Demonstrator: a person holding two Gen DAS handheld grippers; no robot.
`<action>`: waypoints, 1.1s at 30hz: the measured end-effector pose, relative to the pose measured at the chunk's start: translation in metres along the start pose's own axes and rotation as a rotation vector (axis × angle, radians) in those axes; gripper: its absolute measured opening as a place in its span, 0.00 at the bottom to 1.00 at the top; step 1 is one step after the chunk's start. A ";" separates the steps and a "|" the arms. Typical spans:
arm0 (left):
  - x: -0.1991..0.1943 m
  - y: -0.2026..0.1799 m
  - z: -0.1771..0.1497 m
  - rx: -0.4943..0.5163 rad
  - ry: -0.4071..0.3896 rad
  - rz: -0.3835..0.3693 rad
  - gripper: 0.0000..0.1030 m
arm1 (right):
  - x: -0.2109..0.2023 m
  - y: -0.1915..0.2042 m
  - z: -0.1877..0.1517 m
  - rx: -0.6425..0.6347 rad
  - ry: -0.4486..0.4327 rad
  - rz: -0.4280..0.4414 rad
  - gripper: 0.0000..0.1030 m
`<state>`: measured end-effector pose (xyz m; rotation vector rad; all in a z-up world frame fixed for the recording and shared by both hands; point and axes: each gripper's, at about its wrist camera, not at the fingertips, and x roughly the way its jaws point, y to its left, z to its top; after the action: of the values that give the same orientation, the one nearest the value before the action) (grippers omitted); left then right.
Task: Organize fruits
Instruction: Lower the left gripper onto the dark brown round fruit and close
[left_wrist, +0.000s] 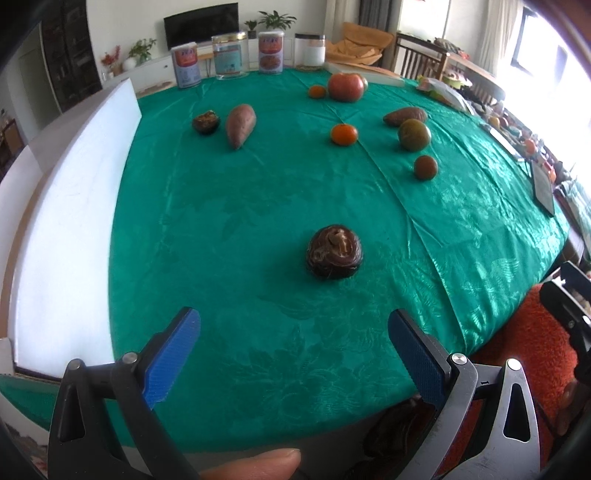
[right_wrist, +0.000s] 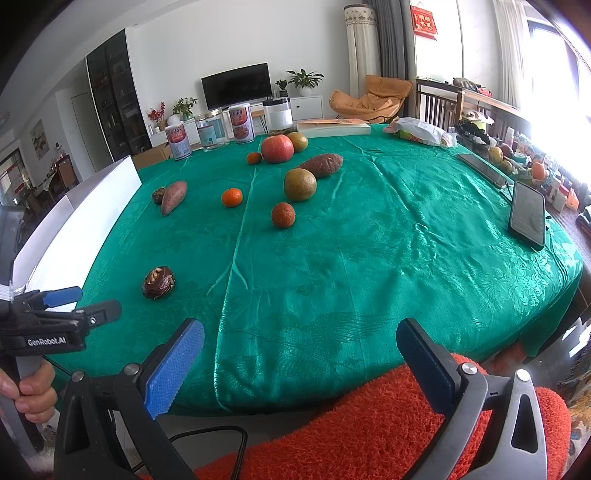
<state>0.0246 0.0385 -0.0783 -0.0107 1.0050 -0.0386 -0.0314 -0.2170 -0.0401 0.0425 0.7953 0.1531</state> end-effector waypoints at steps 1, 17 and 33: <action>0.006 0.000 -0.002 0.004 0.010 0.008 0.99 | 0.000 0.000 0.000 0.001 0.000 0.001 1.00; 0.038 0.007 -0.002 0.026 0.018 0.029 1.00 | 0.005 0.000 0.001 0.001 0.018 0.004 1.00; 0.050 -0.036 0.034 0.148 -0.033 -0.093 0.51 | 0.007 -0.021 0.022 0.053 0.034 0.082 1.00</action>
<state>0.0793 0.0003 -0.1007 0.0771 0.9666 -0.1974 -0.0084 -0.2358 -0.0318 0.1230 0.8317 0.2103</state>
